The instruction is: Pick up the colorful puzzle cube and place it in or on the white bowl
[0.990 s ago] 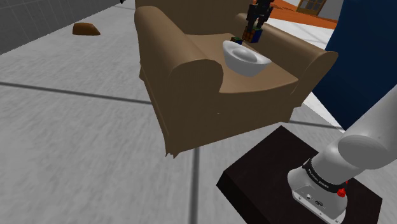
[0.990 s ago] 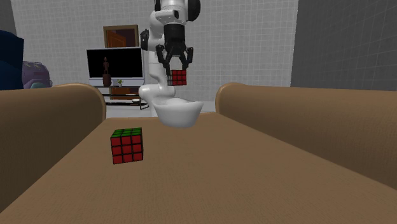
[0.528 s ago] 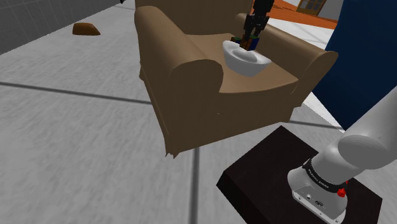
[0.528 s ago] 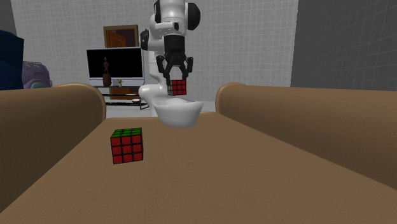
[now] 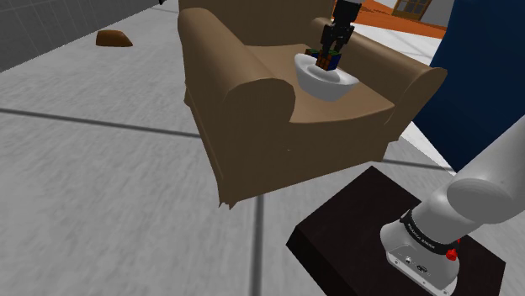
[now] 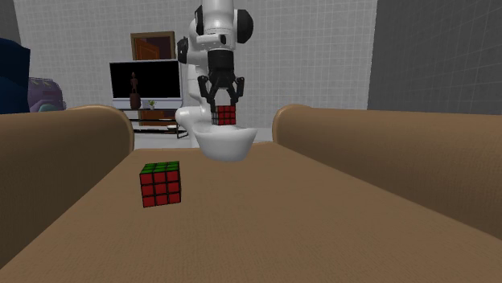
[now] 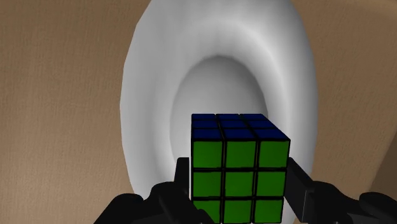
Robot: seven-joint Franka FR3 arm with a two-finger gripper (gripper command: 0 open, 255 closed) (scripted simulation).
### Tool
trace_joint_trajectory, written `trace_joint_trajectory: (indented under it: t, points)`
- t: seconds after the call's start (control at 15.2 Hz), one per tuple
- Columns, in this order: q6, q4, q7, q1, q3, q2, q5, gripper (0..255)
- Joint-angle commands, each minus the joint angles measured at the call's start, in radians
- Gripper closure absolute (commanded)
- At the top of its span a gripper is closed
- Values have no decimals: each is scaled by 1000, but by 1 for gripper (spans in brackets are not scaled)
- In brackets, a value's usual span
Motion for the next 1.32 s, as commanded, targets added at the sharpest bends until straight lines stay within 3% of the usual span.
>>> trace_joint_trajectory:
  t: [0.0,0.07,0.13,0.46,0.73,1.25]
  points:
    - [-1,-4,-1,0,0,6,0,255]
    - [-1,-4,-1,0,0,6,0,255]
    - [-2,-3,-1,0,0,7,0,0]
    - [-1,-4,-1,0,0,6,0,0]
    - [-132,142,-1,-2,-2,20,1,0]
    - [-132,141,-1,-2,-2,20,1,0]
